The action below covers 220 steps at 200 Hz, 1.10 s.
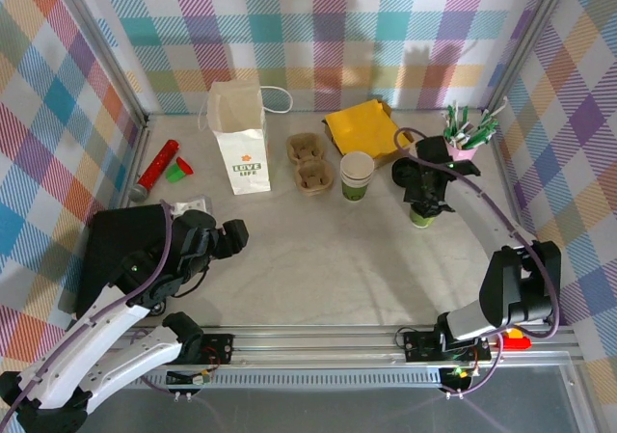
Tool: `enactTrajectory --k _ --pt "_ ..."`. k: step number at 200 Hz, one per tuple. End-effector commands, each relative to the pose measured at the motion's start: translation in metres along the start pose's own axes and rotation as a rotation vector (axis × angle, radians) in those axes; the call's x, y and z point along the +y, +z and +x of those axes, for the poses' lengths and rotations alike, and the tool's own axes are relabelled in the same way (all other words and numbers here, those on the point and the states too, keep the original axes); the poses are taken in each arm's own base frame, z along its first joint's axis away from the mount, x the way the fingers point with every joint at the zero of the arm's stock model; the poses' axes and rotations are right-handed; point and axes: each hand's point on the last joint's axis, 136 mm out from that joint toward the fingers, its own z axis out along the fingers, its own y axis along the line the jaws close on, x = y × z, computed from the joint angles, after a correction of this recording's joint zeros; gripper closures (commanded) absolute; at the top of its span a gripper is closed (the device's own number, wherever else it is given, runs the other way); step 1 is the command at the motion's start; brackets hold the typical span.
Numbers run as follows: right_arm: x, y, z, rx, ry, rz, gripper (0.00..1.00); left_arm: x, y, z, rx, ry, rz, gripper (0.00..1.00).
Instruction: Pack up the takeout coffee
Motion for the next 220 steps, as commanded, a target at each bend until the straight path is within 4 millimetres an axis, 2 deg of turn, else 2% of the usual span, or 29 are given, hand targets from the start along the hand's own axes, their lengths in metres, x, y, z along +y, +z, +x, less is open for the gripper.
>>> enactTrajectory --k 1,56,123,175,220 --pt "-0.007 0.004 -0.017 -0.016 0.016 -0.021 0.24 0.005 -0.007 -0.005 -0.019 -0.016 -0.015 0.21" --pt "-0.031 0.017 -0.035 -0.007 0.081 -0.013 0.24 0.005 -0.009 -0.005 -0.019 -0.019 -0.012 0.21" --pt "-0.033 0.026 -0.04 0.02 0.105 -0.019 0.19 0.003 -0.012 -0.007 -0.02 -0.022 -0.006 0.21" --pt "-0.037 0.008 -0.047 0.012 0.105 -0.013 0.12 -0.001 -0.013 -0.008 -0.015 -0.029 0.013 0.21" --pt "-0.039 -0.028 -0.057 -0.041 0.116 -0.047 0.1 -0.011 -0.01 -0.01 -0.003 -0.023 0.044 0.21"
